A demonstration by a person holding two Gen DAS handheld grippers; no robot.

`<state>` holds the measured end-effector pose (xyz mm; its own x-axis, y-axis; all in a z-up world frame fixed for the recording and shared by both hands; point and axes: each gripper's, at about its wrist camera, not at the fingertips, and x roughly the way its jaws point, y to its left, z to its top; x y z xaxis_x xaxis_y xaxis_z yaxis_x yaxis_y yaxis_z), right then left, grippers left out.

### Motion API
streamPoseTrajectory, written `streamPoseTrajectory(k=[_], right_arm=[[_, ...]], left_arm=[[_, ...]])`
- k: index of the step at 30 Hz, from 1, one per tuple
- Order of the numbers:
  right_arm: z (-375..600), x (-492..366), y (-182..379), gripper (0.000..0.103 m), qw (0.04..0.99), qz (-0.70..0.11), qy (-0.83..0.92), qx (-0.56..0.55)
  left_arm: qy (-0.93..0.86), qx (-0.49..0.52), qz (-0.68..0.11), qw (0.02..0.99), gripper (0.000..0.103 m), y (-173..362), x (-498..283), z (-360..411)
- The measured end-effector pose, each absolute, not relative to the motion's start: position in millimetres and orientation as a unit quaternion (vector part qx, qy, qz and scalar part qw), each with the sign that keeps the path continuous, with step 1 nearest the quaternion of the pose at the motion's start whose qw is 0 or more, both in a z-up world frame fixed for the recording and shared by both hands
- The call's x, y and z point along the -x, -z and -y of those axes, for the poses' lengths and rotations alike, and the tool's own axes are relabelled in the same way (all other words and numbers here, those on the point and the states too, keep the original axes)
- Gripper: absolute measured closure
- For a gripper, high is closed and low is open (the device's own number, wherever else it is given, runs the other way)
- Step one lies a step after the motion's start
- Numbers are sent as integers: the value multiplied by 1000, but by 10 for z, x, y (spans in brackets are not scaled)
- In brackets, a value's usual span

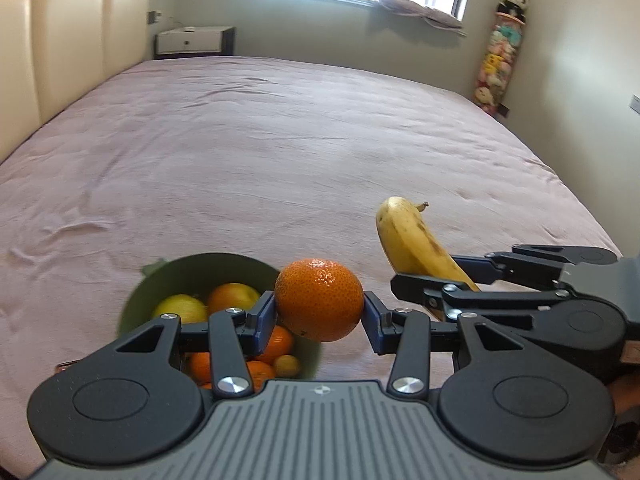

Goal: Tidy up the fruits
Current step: 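Carry the held mandarin and banana over the green colander with both tools, then open the left tool to drop the mandarin while the right tool lowers and releases the banana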

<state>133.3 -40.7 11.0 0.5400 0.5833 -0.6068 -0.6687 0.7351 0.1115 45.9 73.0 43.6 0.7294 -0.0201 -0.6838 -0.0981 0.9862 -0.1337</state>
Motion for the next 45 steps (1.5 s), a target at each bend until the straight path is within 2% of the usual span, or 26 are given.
streamPoseTrajectory(k=[13, 24, 33, 45], right_arm=[[-100, -1289, -120, 66, 854, -332, -398, 43], [-392, -1540, 46, 66, 824, -382, -417, -26], [-583, -1828, 299, 66, 788, -430, -433, -80], [-775, -1972, 532, 66, 757, -451, -470, -51]], left_arm=[[-78, 111, -381, 914, 52, -343, -392, -1305], [-101, 192, -427, 878, 52, -87, -453, -1800], [-112, 134, -497, 850, 52, 193, -623, -1713], [-107, 47, -548, 829, 51, 445, -777, -1529]])
